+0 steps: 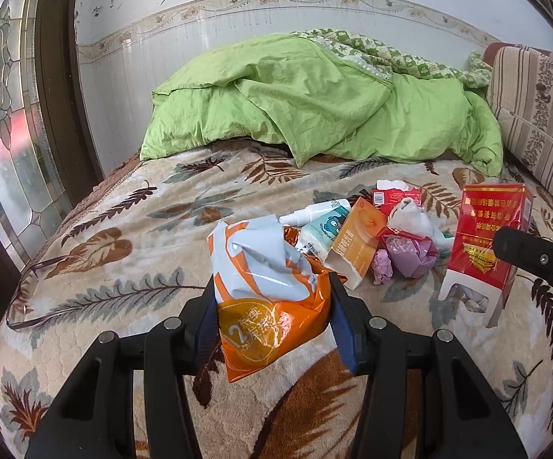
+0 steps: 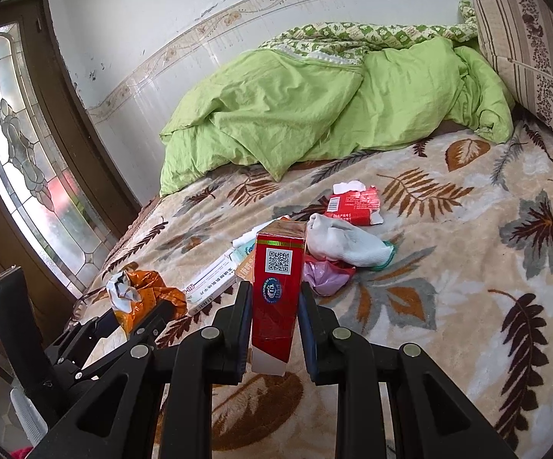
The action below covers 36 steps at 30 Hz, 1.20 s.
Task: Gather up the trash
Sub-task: 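Lift the orange snack bag and red box above the bed with both tools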
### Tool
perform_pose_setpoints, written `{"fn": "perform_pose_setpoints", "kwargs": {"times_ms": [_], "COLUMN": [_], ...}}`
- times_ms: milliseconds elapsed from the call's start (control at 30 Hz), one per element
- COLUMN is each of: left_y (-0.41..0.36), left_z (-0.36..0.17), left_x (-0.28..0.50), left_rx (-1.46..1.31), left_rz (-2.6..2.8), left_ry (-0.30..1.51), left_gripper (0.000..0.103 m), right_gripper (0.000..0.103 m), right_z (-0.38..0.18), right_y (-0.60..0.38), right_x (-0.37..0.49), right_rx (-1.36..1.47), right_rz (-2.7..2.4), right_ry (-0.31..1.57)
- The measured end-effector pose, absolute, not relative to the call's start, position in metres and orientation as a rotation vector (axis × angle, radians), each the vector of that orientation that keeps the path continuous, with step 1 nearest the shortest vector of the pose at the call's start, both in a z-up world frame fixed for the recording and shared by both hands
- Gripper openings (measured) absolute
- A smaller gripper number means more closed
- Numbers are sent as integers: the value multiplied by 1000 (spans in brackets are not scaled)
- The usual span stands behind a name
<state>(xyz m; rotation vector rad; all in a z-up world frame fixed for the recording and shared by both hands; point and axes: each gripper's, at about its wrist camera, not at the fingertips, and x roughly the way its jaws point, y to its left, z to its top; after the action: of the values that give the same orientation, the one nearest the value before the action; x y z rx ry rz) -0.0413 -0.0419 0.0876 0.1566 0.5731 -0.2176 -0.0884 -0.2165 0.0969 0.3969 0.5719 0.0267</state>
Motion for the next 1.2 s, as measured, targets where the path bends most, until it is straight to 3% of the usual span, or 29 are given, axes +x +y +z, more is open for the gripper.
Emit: {"fn": "perform_pose_setpoints", "kwargs": {"times_ms": [1200], "left_y": [-52], "left_z": [95], "left_x": [-161], "left_rx": [164], "left_rz": [-326], "left_ry": [654], "left_gripper": [50], "right_gripper": [24], "right_z": [104], "right_y": [-240], "right_x": [-225], "right_rx": [440], "right_rz": [-36], "right_ry": [534]}}
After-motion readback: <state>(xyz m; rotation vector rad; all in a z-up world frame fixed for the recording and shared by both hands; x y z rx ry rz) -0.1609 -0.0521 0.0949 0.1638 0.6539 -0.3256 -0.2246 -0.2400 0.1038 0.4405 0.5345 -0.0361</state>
